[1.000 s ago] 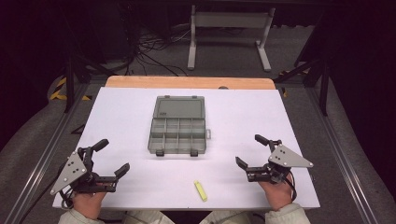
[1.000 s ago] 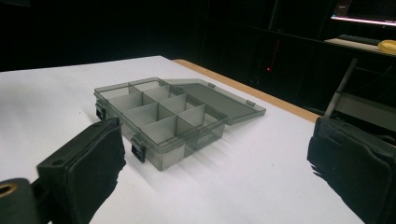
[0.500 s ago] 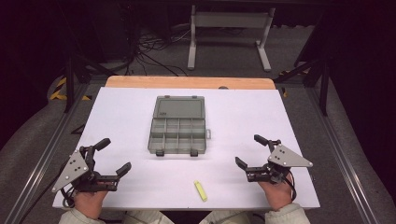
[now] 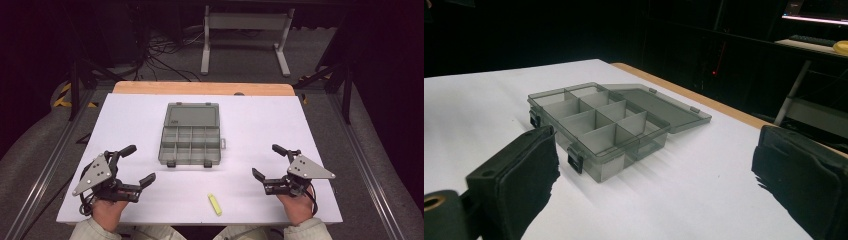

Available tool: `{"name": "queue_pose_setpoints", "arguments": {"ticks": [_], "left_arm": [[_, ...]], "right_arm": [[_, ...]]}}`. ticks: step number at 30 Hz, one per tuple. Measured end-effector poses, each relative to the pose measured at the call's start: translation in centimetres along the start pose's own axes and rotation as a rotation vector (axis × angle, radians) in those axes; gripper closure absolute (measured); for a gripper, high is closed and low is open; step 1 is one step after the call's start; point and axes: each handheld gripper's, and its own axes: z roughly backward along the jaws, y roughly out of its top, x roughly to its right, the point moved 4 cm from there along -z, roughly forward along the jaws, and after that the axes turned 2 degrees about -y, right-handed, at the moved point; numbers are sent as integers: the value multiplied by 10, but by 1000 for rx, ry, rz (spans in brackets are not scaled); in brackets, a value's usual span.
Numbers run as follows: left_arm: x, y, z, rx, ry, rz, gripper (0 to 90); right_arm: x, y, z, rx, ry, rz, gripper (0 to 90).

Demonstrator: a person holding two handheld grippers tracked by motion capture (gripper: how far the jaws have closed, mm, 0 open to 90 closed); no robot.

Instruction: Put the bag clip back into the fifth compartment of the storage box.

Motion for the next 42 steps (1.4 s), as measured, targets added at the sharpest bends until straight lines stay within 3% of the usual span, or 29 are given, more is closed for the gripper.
{"name": "queue_pose_setpoints", "arguments": {"ticks": [18, 42], "left_arm": [[22, 21, -53, 4, -148, -22, 8], [37, 27, -102, -17, -257, -2, 20]], "right_arm": [[1, 0, 1, 0, 2, -3, 44], [3, 0, 2, 5, 1, -5, 44]]}}
